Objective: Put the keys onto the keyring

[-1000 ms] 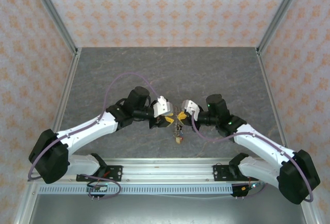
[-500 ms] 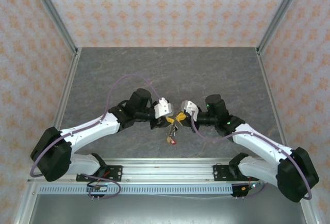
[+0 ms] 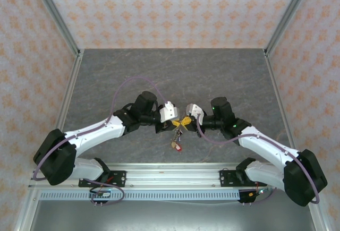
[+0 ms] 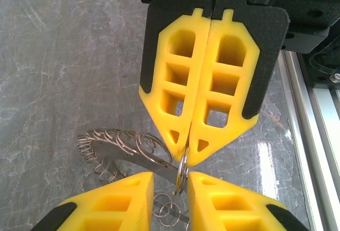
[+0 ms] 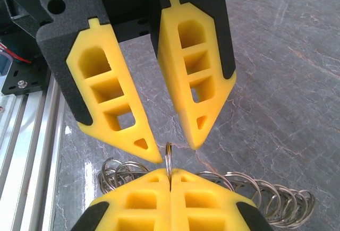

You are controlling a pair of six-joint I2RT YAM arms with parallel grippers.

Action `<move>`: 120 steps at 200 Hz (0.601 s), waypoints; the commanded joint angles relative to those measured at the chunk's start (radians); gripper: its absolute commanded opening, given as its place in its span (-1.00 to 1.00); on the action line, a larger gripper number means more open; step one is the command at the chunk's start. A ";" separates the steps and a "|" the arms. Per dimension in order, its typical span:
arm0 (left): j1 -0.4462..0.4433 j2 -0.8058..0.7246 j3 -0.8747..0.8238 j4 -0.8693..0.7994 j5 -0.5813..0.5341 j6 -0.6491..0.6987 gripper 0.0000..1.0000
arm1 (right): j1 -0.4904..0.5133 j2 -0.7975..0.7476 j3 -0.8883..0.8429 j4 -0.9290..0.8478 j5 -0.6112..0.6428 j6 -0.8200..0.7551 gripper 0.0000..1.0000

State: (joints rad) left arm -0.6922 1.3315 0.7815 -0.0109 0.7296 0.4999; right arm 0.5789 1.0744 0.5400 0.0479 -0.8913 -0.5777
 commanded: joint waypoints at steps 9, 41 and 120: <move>-0.005 0.010 0.000 0.004 0.041 0.023 -0.57 | -0.008 -0.005 0.000 0.077 -0.049 0.006 -1.00; -0.005 0.024 0.010 -0.012 0.043 0.031 -0.65 | -0.008 -0.002 -0.002 0.091 -0.054 0.014 -1.00; -0.006 0.000 0.012 -0.020 0.026 0.040 -1.00 | -0.008 -0.024 0.008 -0.049 0.025 -0.084 -0.75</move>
State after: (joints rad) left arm -0.6926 1.3529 0.7841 -0.0223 0.7650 0.5320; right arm 0.5732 1.0733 0.5381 0.0502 -0.8886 -0.5900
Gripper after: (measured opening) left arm 0.040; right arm 0.114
